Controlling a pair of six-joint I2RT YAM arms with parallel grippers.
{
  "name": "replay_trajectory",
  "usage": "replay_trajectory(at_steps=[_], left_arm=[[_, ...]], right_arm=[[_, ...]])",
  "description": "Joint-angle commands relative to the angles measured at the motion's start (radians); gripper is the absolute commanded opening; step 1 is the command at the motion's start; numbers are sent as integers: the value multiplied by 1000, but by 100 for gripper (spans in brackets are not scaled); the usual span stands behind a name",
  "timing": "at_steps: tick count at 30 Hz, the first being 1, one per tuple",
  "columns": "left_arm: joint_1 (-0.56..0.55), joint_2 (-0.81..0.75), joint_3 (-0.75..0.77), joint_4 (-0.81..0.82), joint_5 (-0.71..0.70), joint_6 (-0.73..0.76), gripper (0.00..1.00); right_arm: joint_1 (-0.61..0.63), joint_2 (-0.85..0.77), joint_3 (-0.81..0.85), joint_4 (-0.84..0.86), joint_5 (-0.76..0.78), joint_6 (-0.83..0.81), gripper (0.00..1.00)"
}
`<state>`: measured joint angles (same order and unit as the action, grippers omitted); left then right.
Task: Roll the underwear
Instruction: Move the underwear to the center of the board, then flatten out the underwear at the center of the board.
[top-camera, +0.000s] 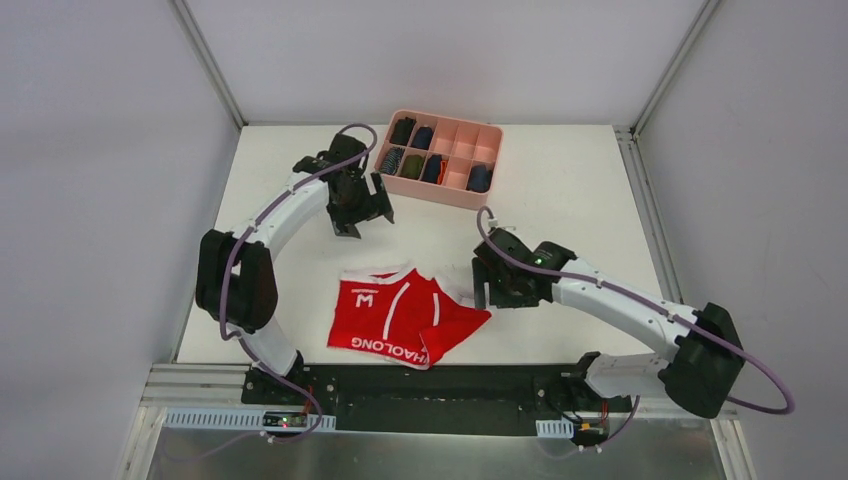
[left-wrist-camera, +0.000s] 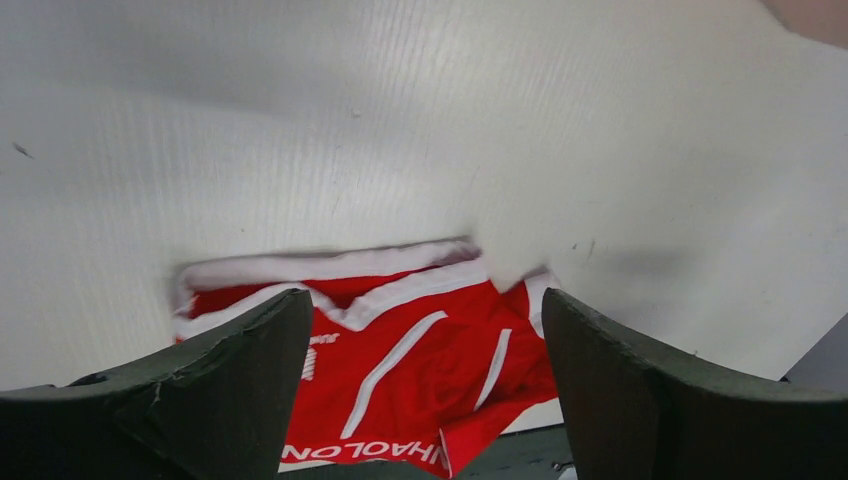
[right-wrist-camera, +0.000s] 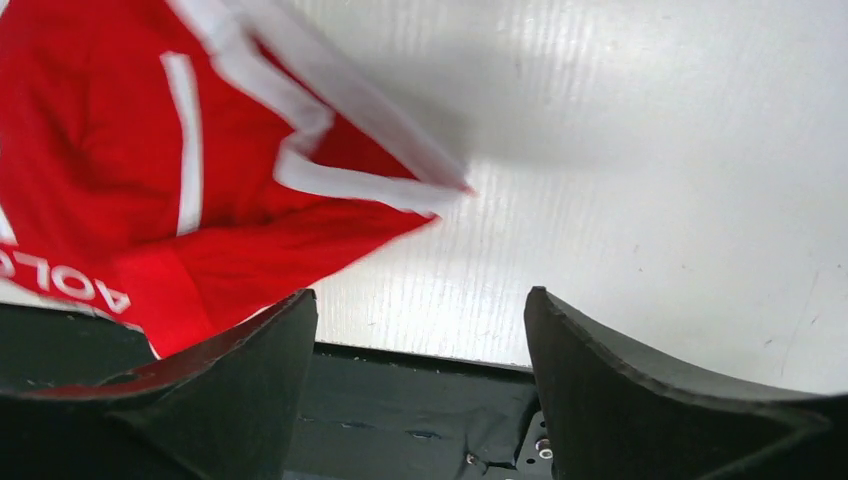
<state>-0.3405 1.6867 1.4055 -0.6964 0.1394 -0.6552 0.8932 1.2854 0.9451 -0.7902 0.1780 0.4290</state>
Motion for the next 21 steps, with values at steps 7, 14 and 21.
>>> replay_trajectory(at_steps=[7, 14, 21], left_arm=[[-3, -129, -211, -196, 9, -2, 77], [-5, -192, -345, -197, 88, -4, 70], [-5, -38, -384, -157, 168, 34, 57]], right_arm=[[-62, -18, -7, -11, -2, 202, 67], [-64, 178, 49, 90, -105, 134, 71], [-103, 304, 60, 131, -121, 107, 38]])
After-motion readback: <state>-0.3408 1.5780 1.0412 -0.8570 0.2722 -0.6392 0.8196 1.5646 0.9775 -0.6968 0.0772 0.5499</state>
